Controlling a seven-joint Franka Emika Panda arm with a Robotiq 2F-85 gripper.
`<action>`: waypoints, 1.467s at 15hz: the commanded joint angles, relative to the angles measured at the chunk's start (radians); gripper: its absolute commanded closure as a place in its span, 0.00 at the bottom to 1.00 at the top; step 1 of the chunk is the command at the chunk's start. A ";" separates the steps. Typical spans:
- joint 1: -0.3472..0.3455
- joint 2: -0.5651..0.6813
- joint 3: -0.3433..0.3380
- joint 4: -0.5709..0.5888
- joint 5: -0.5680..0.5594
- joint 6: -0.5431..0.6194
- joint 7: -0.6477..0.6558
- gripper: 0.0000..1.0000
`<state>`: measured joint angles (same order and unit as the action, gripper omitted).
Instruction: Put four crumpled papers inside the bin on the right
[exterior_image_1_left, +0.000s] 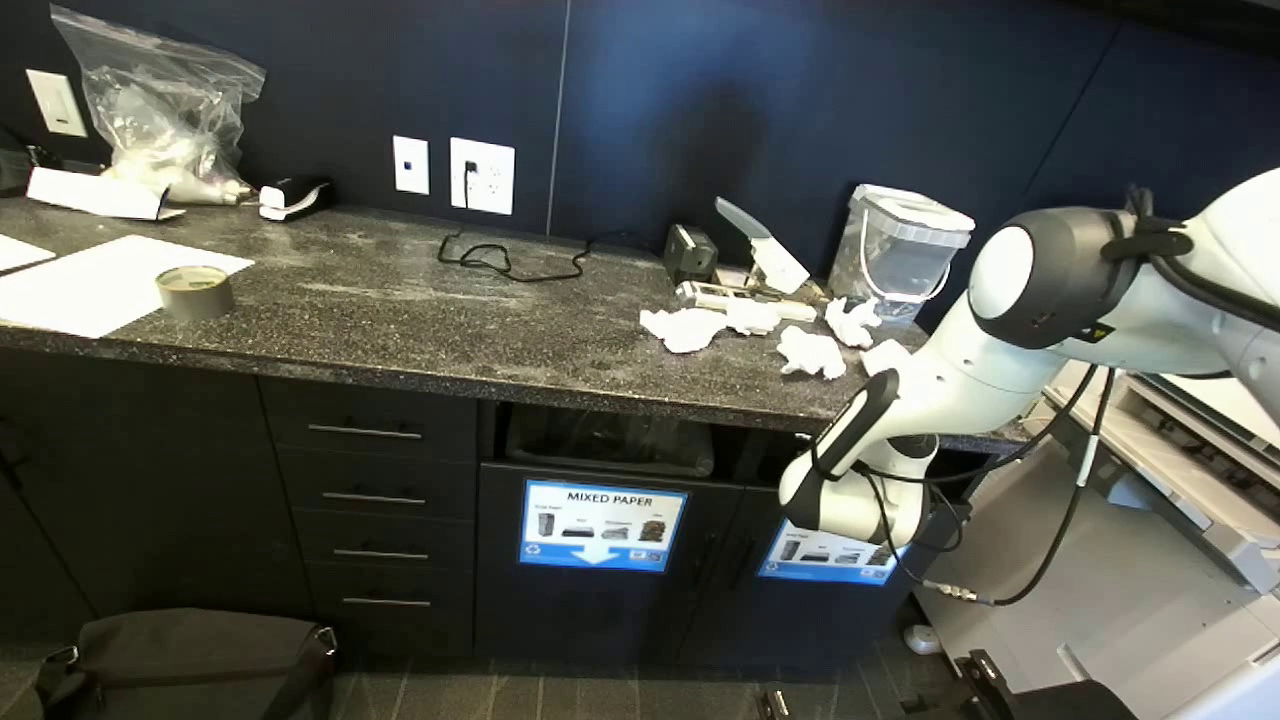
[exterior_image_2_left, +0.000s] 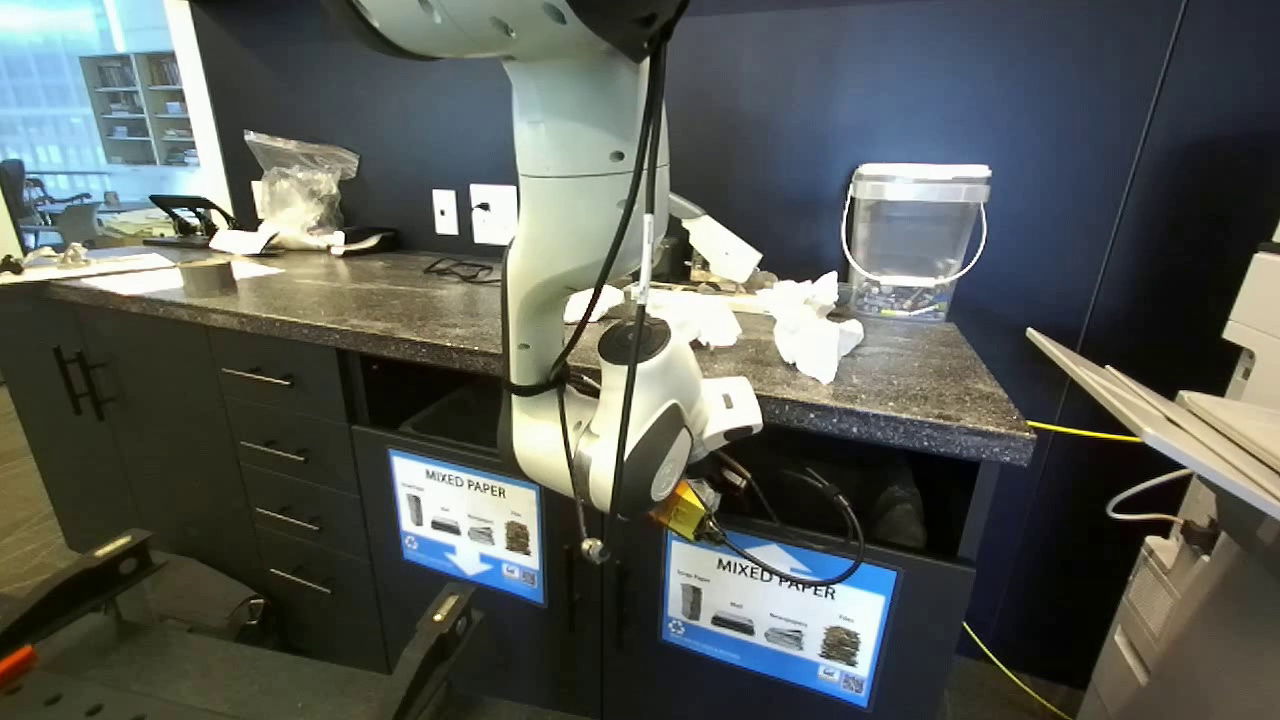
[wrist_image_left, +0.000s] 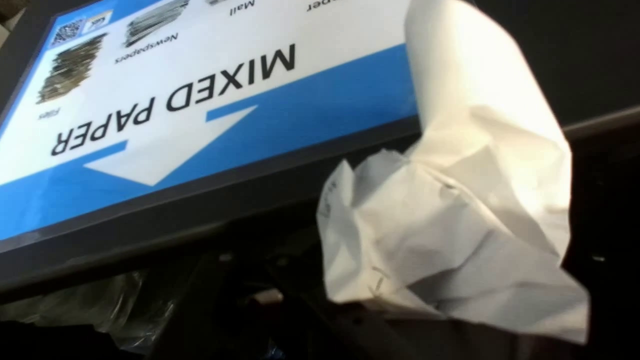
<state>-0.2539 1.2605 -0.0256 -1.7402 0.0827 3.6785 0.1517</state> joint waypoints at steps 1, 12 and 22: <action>-0.013 0.051 0.019 0.122 -0.030 -0.002 -0.006 0.24; -0.036 0.021 0.044 0.099 -0.116 0.034 -0.012 0.00; -0.134 -0.035 0.109 0.034 -0.295 0.051 0.006 0.00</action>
<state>-0.3673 1.2830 0.0415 -1.7260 -0.1584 3.7508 0.1529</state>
